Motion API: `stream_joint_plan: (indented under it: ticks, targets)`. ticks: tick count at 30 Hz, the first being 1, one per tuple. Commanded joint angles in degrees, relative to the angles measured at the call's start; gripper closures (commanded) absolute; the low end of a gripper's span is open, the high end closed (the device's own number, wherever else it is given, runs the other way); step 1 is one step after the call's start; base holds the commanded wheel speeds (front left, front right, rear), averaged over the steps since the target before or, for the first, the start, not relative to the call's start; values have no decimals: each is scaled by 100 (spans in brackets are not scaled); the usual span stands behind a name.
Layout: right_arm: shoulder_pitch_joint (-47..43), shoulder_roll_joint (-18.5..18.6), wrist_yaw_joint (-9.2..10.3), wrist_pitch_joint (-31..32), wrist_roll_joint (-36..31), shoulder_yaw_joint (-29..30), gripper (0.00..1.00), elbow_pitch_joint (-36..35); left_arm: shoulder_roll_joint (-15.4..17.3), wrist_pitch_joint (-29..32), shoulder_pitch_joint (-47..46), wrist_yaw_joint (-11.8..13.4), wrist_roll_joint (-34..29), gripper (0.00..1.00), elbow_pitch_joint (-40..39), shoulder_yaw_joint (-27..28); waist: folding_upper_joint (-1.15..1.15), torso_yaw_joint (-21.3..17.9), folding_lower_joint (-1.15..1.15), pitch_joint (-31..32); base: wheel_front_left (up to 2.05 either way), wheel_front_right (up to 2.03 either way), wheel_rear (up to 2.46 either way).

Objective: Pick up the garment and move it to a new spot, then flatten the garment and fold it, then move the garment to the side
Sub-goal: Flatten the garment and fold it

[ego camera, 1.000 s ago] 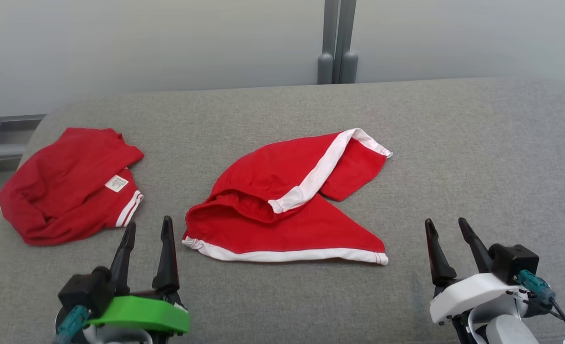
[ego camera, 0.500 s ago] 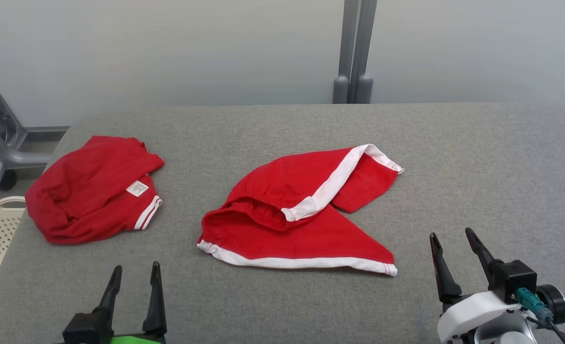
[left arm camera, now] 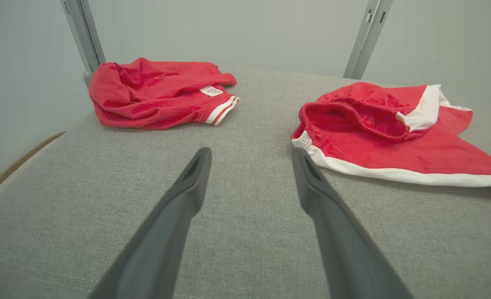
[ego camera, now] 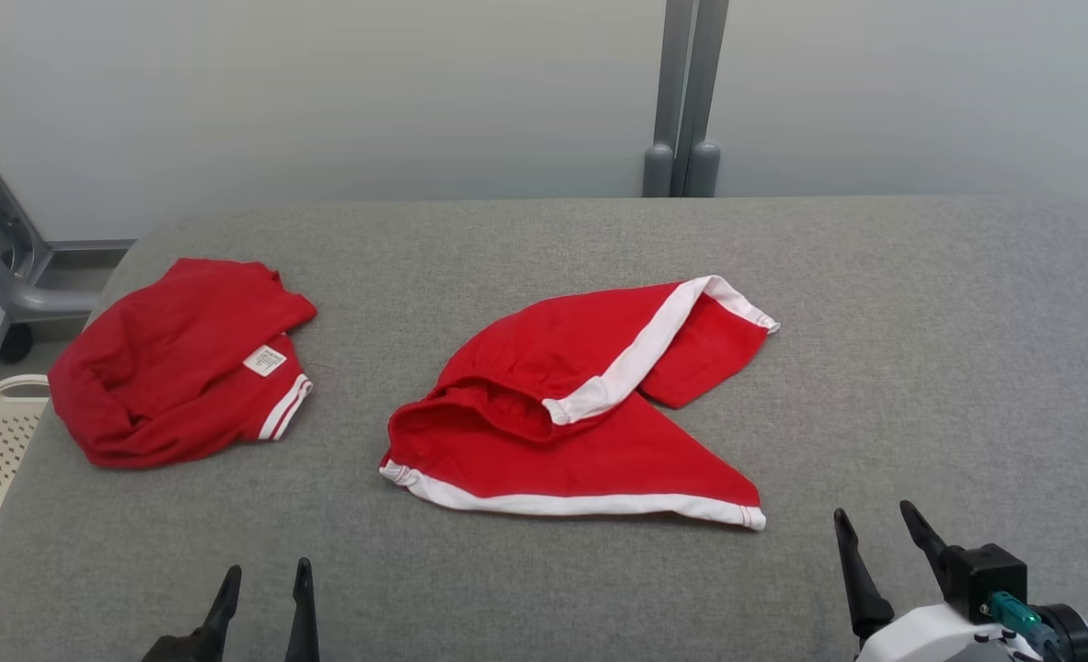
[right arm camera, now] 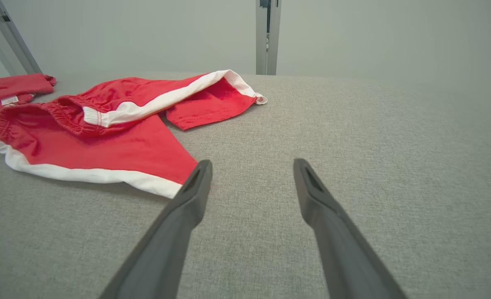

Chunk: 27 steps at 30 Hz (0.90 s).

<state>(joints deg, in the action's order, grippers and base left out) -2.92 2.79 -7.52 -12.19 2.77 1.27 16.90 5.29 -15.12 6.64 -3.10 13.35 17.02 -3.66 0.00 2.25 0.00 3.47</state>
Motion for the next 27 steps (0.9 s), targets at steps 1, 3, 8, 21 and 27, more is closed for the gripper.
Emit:
stream_joint_plan:
  ticks: [1,3,8,21,27]
  targets:
    - [-37,15,6,-4,6,-9,0,29,3,-5,-14,-55,20,0,46,0,0,-9,0,-9,0,0,0]
    - [-19,18,6,-4,53,-20,0,66,4,-5,-78,-62,26,0,152,-32,0,-20,0,-21,0,0,0]
    - [33,17,6,-18,102,-49,0,92,26,-3,-191,-80,20,0,331,-73,0,-36,0,-50,0,0,0]
    - [147,16,6,111,143,-138,0,38,7,78,-385,-160,110,0,379,-188,0,-12,0,-140,0,0,0]
    - [391,18,7,657,251,-265,0,13,157,583,-930,-323,90,0,464,-562,0,16,0,-281,0,0,0]
